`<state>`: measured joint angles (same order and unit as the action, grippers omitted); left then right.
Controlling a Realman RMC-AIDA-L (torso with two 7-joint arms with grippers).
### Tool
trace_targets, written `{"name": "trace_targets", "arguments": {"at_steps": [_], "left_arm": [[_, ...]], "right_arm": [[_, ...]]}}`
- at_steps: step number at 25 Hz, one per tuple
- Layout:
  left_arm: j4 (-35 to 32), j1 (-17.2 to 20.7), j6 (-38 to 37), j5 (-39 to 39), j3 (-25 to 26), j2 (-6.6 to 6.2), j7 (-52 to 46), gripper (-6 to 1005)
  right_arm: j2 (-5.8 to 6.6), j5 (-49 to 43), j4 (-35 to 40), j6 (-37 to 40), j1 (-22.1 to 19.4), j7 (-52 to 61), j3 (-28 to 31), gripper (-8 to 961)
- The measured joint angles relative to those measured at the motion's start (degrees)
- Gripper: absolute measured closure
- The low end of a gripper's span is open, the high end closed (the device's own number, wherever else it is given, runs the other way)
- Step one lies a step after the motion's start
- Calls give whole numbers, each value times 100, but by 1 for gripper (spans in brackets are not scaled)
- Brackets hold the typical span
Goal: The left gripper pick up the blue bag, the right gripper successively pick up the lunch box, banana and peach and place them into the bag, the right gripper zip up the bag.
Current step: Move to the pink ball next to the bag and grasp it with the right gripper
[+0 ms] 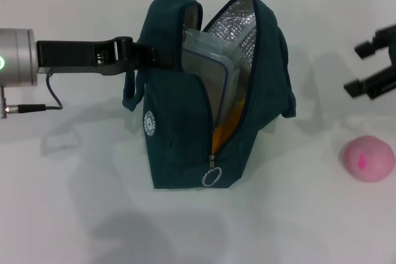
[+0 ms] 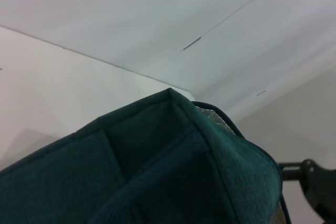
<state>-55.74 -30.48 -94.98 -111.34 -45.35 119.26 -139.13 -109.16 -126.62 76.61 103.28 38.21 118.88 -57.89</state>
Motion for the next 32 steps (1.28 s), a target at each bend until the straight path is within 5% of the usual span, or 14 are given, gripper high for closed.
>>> {"name": "trace_targets", "arguments": {"at_steps": [7, 14, 32], "left_arm": [[36, -33, 6, 0, 0, 1, 0, 954], [41, -36, 6, 0, 0, 1, 0, 954], [126, -54, 14, 8, -2, 0, 0, 954]], "right_arm": [[-602, -1957, 133, 480, 480, 296, -274, 82], [-632, -2188, -113, 316, 476, 503, -1022, 82], [-656, -2605, -787, -185, 472, 626, -1553, 84]]}}
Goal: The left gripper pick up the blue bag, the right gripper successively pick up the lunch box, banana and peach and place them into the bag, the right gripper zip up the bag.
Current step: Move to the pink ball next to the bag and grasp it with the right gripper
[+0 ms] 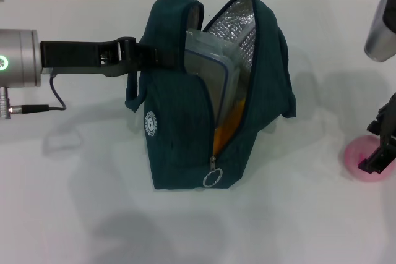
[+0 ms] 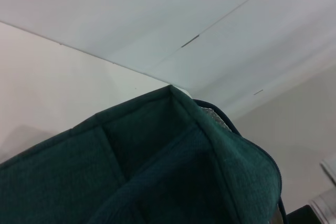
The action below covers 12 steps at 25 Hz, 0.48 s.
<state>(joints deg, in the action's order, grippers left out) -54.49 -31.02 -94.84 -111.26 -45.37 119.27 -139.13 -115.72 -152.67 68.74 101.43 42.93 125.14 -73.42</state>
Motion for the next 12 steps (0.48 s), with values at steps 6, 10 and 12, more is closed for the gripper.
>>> {"name": "trace_targets", "arguments": {"at_steps": [6, 10, 12], "left_arm": [[5, 14, 1, 0, 1, 0, 0, 954], [5, 16, 1, 0, 2, 0, 35, 954], [5, 10, 1, 0, 2, 3, 46, 954]], "right_arm": [[-5, -142, -115, -151, -6, 136, -360, 88], [-15, -336, -118, -292, -9, 279, -648, 115], [-16, -337, -122, -310, -4, 319, -665, 160]]}}
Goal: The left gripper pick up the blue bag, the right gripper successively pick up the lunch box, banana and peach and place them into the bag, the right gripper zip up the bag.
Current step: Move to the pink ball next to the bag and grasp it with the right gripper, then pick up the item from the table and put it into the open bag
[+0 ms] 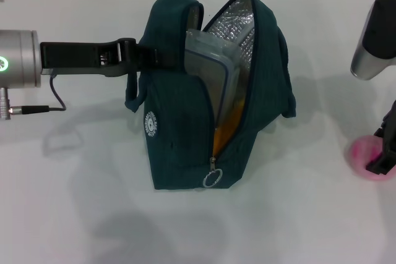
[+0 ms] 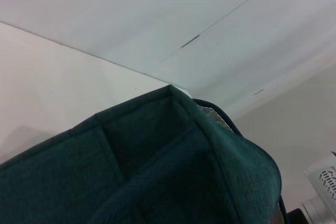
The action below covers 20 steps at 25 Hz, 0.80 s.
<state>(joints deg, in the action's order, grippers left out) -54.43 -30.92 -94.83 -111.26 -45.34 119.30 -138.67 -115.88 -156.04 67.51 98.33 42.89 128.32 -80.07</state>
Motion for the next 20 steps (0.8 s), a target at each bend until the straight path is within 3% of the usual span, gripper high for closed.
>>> {"name": "trace_targets", "arguments": {"at_steps": [11, 15, 20], "left_arm": [[51, -20, 0, -1, 0, 6, 26, 954], [51, -25, -1, -1, -1, 6, 26, 954], [50, -17, -7, -1, -1, 4, 25, 954]], "right_arm": [[14, 50, 255, 91, -2, 53, 275, 472], [40, 96, 424, 198, -2, 46, 994, 622], [72, 588, 798, 320, -13, -52, 2223, 656]]}}
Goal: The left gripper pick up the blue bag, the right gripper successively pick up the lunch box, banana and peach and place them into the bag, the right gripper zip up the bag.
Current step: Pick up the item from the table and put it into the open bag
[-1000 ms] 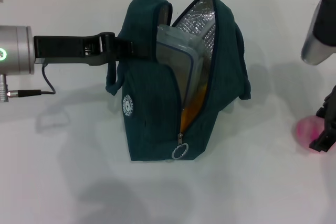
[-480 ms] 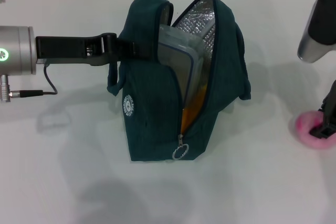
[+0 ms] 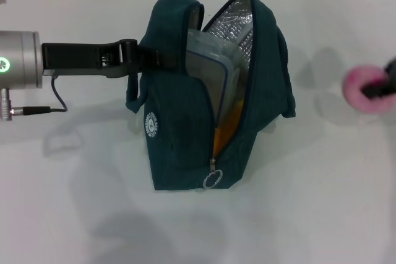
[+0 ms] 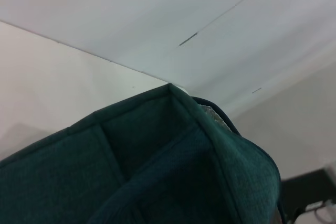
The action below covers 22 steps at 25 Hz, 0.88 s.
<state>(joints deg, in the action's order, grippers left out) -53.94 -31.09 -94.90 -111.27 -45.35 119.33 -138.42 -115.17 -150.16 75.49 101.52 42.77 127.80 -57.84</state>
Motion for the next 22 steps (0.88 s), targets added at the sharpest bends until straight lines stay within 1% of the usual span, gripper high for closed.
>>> {"name": "trace_targets", "arguments": {"at_steps": [3, 4, 7, 9, 11, 13, 15, 20, 21, 22], "left_arm": [[-1, 8, -4, 0, 0, -5, -1, 954], [-2, 9, -7, 0, 0, -5, -1, 954], [-3, 13, -11, 1, 0, -7, -1, 954], [-3, 14, -12, 2, 0, -7, -1, 954], [-3, 13, -12, 3, 0, -7, -1, 954], [-3, 10, -12, 4, 0, -7, -1, 954], [-3, 2, -12, 4, 0, -6, -1, 954], [-3, 6, -11, 50, 0, 0, -1, 954], [-3, 14, -11, 77, 0, 0, -1, 954], [-3, 25, -12, 112, 0, -1, -1, 954]], "right_arm": [[65, 1127, 242, 132, -110, -162, 557, 678], [85, 1461, 290, 163, -157, -215, 641, 686], [161, 2983, 398, 209, -363, -523, 719, 709], [156, 3566, 402, 210, -424, -705, 713, 727], [98, 4023, 350, 203, -451, -934, 708, 746], [16, 4285, 217, 169, -434, -1203, 676, 761], [-28, 4425, 4, 111, -378, -1413, 587, 772], [-19, 4613, -927, -411, -180, -1868, 105, 799], [-16, 4606, -1228, -512, -109, -2038, 36, 805], [-16, 4606, -1228, -512, -109, -2038, 36, 812]]}}
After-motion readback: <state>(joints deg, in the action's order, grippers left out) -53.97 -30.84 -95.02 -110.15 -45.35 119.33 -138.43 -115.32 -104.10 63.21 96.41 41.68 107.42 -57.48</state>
